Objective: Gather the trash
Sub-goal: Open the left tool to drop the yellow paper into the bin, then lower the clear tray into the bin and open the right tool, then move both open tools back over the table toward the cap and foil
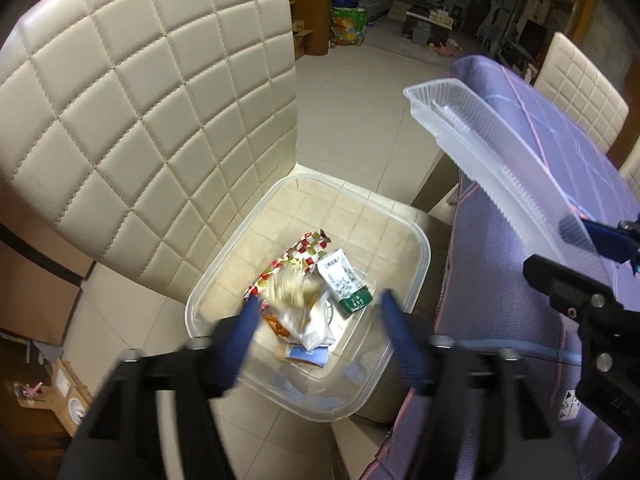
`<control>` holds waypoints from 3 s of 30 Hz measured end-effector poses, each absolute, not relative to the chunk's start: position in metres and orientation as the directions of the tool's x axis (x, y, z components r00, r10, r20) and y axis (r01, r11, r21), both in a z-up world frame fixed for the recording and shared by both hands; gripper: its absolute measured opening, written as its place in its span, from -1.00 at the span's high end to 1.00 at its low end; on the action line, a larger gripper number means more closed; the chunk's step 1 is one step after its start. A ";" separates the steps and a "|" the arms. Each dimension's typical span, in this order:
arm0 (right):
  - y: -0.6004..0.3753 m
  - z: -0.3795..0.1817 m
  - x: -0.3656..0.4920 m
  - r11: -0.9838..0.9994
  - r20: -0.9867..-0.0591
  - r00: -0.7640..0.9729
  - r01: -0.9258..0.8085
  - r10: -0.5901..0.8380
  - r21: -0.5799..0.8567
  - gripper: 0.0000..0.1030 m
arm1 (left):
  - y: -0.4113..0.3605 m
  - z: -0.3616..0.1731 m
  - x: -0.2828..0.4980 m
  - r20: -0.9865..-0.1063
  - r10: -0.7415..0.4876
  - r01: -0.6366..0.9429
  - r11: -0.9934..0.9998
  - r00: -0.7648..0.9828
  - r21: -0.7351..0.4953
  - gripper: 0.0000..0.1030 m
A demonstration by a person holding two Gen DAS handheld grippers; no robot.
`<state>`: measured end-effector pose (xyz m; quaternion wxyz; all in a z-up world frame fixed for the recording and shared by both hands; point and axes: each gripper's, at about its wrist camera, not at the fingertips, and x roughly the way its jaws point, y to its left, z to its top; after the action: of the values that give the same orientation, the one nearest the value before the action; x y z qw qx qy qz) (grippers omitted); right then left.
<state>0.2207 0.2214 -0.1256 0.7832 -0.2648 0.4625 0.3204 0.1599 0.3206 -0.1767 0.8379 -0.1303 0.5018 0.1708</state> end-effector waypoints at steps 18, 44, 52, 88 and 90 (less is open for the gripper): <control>0.247 -0.137 0.218 0.631 -0.906 0.341 -0.768 0.251 -0.114 0.09 | 0.339 -0.184 0.152 -0.888 0.176 -0.460 0.887 0.426 -0.045 -0.41; 0.266 -0.128 0.218 0.635 -0.878 0.389 -0.761 0.279 -0.135 -0.38 | 0.358 -0.184 0.142 -0.883 0.200 -0.494 0.868 0.424 -0.040 -0.41; 0.261 -0.129 0.217 0.636 -0.882 0.386 -0.759 0.271 -0.137 -0.38 | 0.352 -0.183 0.141 -0.885 0.199 -0.488 0.872 0.421 -0.035 -0.41; 0.100 -0.100 0.199 0.766 -0.847 0.457 -0.636 0.273 -0.097 -0.38 | 0.199 -0.130 0.133 -0.848 0.181 -0.295 0.955 0.498 0.030 -0.41; 0.086 -0.099 0.198 0.777 -0.847 0.458 -0.623 0.270 -0.089 -0.38 | 0.189 -0.128 0.133 -0.847 0.170 -0.283 0.959 0.503 0.025 -0.41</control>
<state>0.1979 0.0861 -0.0995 0.8306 -0.1981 0.4457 0.2688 0.1332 0.1893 -0.1284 0.8649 -0.0584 0.4810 0.1310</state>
